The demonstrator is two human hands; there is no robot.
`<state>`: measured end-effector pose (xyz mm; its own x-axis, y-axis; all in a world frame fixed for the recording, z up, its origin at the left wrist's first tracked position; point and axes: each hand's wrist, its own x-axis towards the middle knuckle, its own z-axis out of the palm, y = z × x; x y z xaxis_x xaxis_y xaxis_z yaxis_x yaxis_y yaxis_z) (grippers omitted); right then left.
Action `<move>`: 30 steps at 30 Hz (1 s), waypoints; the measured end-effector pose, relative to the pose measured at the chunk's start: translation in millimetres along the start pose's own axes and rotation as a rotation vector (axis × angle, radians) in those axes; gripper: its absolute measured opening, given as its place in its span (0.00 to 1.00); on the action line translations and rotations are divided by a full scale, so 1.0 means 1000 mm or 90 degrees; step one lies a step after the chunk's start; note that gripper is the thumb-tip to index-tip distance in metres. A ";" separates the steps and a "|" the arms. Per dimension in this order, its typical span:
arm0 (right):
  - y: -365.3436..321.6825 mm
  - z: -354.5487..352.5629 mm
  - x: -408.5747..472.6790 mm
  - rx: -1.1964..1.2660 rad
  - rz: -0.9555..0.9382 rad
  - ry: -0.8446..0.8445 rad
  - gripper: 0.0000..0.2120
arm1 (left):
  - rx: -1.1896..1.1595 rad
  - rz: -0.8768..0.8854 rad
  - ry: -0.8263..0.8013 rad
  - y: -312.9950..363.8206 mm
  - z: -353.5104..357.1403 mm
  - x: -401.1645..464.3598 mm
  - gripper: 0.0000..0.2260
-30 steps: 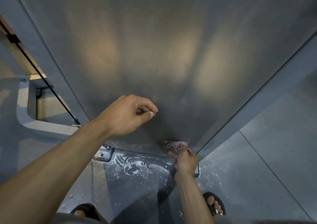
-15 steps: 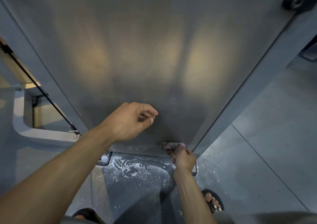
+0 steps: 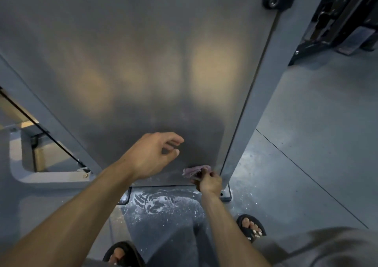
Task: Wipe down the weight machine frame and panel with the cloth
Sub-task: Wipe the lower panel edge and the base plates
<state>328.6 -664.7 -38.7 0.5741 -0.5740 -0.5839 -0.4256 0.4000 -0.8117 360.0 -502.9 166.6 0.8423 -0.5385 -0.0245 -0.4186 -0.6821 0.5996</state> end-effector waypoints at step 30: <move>0.005 -0.012 0.019 0.163 -0.090 0.194 0.08 | 0.004 -0.058 -0.165 0.004 0.055 0.041 0.19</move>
<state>329.0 -682.8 -53.8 0.3645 -0.8062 -0.4661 -0.1472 0.4444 -0.8837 374.5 -555.1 123.9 0.7617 -0.5833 -0.2821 -0.3482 -0.7357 0.5810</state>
